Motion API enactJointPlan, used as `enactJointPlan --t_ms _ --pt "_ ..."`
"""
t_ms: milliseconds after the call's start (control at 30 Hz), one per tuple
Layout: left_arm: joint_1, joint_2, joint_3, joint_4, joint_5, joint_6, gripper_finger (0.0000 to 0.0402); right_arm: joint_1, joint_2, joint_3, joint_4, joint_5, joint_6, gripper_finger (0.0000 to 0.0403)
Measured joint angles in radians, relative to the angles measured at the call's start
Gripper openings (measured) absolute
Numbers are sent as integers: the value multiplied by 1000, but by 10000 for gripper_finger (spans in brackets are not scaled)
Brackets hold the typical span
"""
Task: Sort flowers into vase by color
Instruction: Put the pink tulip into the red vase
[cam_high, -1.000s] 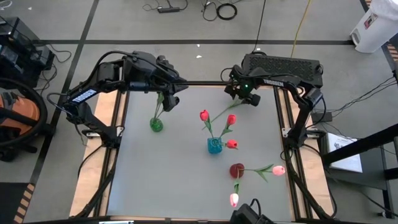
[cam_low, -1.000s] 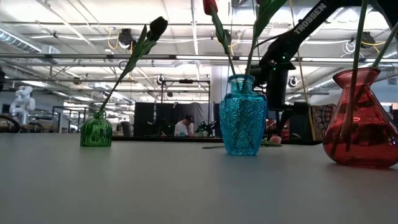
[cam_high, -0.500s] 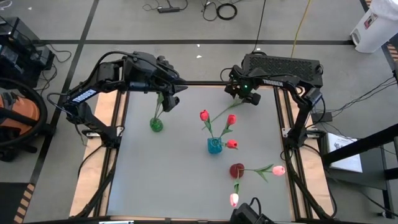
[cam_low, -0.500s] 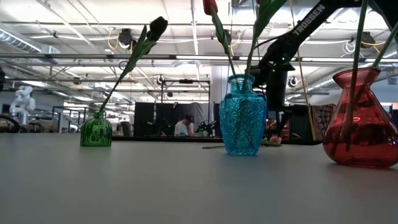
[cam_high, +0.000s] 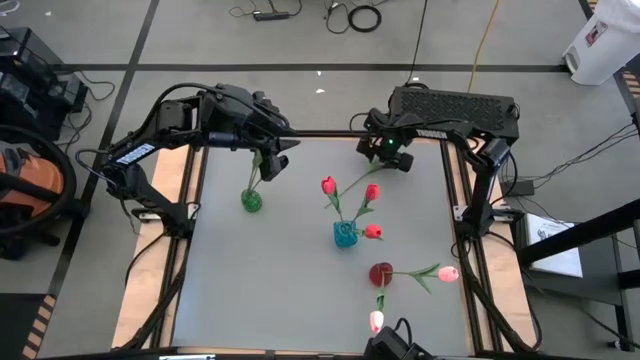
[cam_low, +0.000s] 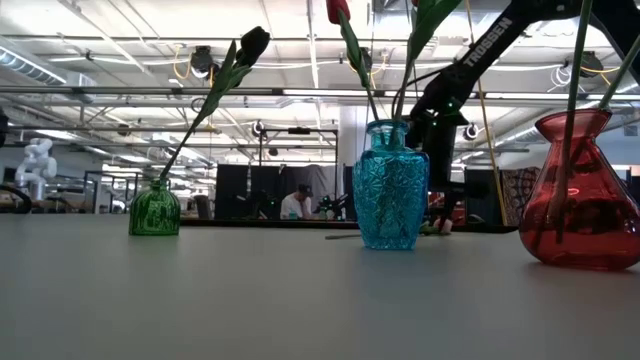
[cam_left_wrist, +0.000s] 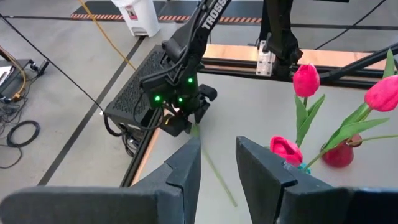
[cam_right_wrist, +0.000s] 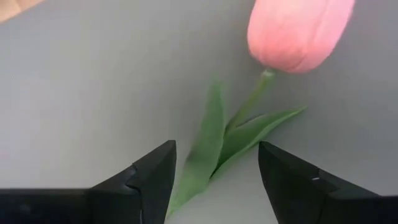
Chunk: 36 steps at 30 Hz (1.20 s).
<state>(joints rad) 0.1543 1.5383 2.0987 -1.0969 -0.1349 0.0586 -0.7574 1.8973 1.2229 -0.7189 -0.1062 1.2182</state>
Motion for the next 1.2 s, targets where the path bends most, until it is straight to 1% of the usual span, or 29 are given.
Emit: enactJointPlan --t_ms 133,233,567,800,1000,1200 --pt "0 0 0 0 0 0 109 0 0 0 0 0 0 210" --pt "0 0 0 0 0 0 109 0 0 0 0 -4 0 187" --pt "0 0 0 0 0 0 109 0 0 0 2 -4 0 78" --pt "0 0 0 0 0 0 109 0 0 0 6 -6 0 10" --pt "0 0 0 0 0 0 109 0 0 0 21 -15 -1 3" --pt "0 0 0 0 0 0 109 0 0 0 82 -27 0 1"
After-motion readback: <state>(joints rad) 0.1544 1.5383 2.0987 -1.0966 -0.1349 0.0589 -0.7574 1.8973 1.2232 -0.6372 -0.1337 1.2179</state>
